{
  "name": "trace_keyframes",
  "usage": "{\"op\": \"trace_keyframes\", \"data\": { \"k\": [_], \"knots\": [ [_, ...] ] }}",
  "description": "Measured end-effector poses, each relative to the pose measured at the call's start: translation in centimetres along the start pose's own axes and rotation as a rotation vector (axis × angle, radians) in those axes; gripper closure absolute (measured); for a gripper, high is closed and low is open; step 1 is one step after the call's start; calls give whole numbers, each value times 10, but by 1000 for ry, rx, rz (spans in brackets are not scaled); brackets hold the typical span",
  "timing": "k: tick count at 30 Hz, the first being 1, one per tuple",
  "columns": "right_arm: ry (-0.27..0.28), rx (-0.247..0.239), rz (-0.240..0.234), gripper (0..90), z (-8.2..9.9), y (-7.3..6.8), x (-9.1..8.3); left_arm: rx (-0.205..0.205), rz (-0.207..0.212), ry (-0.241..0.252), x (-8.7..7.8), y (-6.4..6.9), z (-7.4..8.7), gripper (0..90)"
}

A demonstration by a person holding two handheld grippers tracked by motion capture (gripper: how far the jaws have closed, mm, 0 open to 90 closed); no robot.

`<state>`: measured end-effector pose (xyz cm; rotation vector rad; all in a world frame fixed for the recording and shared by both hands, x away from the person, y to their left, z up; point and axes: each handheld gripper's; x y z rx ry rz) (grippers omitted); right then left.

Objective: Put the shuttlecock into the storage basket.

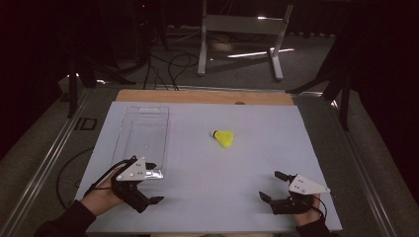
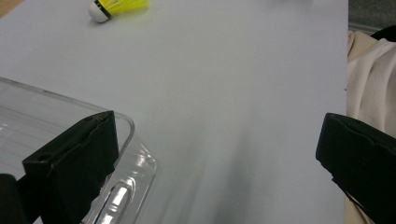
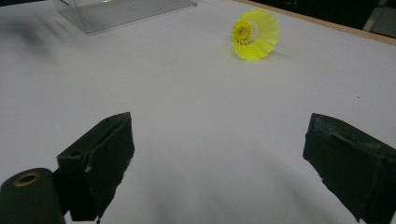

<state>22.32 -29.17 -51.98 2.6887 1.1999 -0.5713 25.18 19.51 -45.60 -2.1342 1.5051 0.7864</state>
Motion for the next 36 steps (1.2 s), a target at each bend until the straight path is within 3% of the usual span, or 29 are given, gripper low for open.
{"op": "trace_keyframes", "data": {
  "k": [8, 10, 14, 17, 21, 22, 23, 24, 36],
  "knots": [
    [-3, -1, 3, 87, 0, 0, 0, 17, 29, -28, 8, -1, -13, 3],
    [-2, -1, 3, 87, 0, 0, 0, -3, 43, -53, 11, -3, -18, 3],
    [-5, 1, 2, 86, 0, 0, 0, 5, 28, -80, 15, -4, -27, 3],
    [-5, 1, 2, 87, 0, 0, 0, 11, 62, -82, 16, -7, -33, 3],
    [-8, -2, 1, 87, 0, 0, 0, 60, 83, -77, 20, -9, -41, 3],
    [-8, -3, 0, 87, 0, 0, 0, 91, 90, -86, 22, -8, -45, 3],
    [-8, -3, 0, 87, 0, 0, 0, 91, 90, -86, 22, -8, -45, 3],
    [-10, -3, -2, 87, 0, 0, 1, 123, 101, -98, 25, -7, -50, 3],
    [-11, -3, -6, 87, 0, 0, 1, 191, 161, -133, 43, -11, -69, 3]
  ]
}}
Point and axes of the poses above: each handheld gripper's, and its own axes: x roughly forward along the jaws, z roughly out of its underside, y roughly to its right, and after that the axes turned 3 degrees about y, right-handed
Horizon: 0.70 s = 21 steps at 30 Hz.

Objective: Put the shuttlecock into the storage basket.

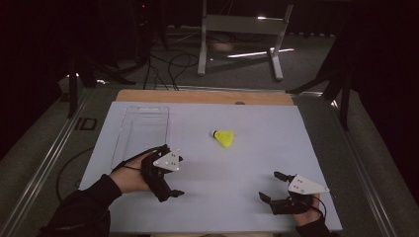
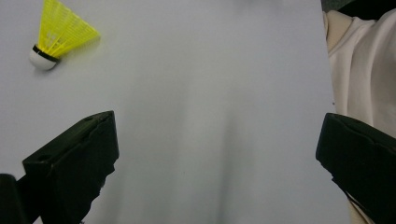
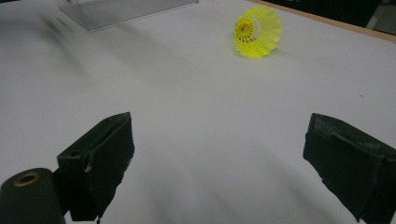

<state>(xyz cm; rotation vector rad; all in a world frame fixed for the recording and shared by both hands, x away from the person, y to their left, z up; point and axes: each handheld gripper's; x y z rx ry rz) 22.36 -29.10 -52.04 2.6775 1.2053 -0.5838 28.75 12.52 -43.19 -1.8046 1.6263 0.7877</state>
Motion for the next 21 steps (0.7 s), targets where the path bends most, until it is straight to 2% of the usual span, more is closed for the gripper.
{"op": "trace_keyframes", "data": {
  "k": [6, 8, 11, 13, 17, 21],
  "knots": [
    [0, 0, 1, 87, 0, 0, 0, 8, 27, -6, 7, -6, -7, 3],
    [-2, 3, 0, 87, 0, 0, 0, 32, 42, -26, 9, -10, -12, 3],
    [-4, 0, 0, 86, 0, 0, 0, 42, 48, -28, 11, -13, -16, 3],
    [-7, 2, 0, 87, 0, 0, 0, 47, 69, -28, 12, -17, -20, 3],
    [-2, -2, 0, 87, 0, 0, 0, 62, 90, -15, 14, -24, -28, 3],
    [-3, -5, -2, 87, 1, 0, 0, 74, 99, 22, 14, -33, -37, 2]
  ]
}}
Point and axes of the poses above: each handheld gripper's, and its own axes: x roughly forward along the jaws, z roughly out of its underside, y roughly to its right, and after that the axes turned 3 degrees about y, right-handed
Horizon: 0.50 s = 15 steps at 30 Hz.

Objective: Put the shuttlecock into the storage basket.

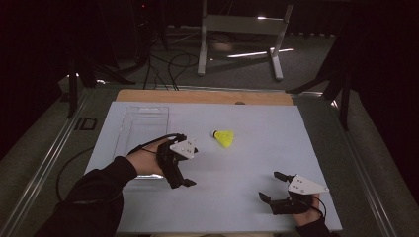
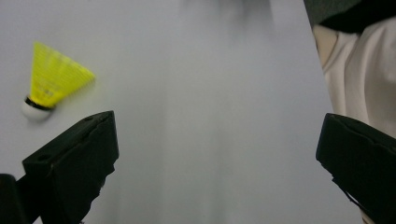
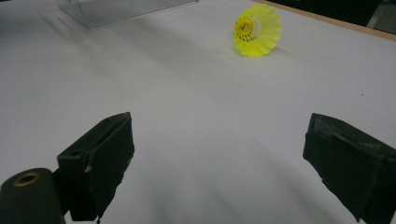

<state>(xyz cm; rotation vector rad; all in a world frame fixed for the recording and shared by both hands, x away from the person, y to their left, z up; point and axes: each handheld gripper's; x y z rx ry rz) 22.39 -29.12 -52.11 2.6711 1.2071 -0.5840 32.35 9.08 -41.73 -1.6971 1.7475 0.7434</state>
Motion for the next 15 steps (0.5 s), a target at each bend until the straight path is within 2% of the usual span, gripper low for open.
{"op": "trace_keyframes", "data": {
  "k": [3, 11, 15],
  "knots": [
    [4, -1, 0, 87, 0, 0, 0, 2, 1, 33, 1, -7, -3, 2],
    [-1, 2, 0, 87, 0, 0, 0, 13, 18, 70, 8, -23, -8, 2],
    [1, 6, 0, 87, 0, 0, -1, 3, 18, 89, 10, -29, -8, 2]
  ]
}}
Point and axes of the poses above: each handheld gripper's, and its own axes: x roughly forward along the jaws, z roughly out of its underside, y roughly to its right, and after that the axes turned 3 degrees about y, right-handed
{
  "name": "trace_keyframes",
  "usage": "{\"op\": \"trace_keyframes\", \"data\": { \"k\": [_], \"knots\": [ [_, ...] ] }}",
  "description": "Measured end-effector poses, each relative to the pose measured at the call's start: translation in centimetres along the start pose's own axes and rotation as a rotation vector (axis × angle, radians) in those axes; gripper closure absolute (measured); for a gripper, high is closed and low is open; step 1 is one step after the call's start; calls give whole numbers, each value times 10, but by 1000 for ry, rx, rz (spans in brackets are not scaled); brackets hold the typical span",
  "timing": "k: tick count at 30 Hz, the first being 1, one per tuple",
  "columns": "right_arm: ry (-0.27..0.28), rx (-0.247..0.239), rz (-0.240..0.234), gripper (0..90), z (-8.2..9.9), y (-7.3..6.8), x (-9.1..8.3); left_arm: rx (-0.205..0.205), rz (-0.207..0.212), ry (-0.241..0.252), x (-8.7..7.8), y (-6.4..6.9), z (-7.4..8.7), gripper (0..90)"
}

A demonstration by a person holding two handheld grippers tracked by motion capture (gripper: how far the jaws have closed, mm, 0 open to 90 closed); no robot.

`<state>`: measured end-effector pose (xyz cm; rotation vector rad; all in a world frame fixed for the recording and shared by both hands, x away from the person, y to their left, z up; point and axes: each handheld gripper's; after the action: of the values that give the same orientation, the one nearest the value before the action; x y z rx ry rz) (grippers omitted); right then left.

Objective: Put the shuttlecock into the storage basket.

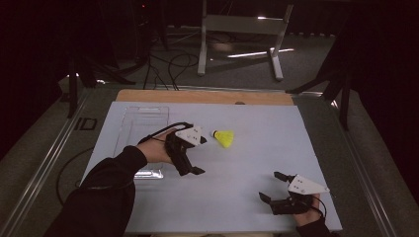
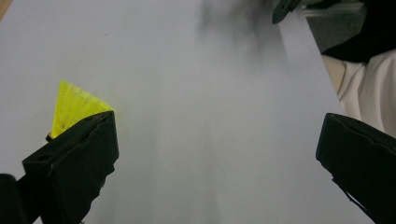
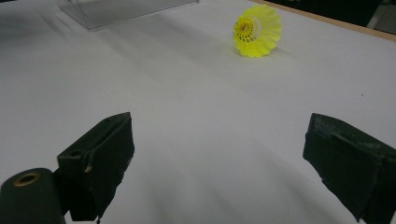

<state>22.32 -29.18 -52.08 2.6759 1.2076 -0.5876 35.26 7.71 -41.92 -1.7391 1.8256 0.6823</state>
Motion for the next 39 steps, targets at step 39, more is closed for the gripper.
{"op": "trace_keyframes", "data": {
  "k": [39],
  "knots": [
    [19, 17, -5, 87, 1, 2, -1, 52, 19, -34, 45, -75, -10, 3]
  ]
}}
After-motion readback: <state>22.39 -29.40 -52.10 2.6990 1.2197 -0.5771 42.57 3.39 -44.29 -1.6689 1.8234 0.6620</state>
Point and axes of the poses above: each handheld gripper's, and its own axes: x roughly forward along the jaws, z roughly out of its underside, y roughly to its right, and after that the axes turned 3 degrees about y, right-handed
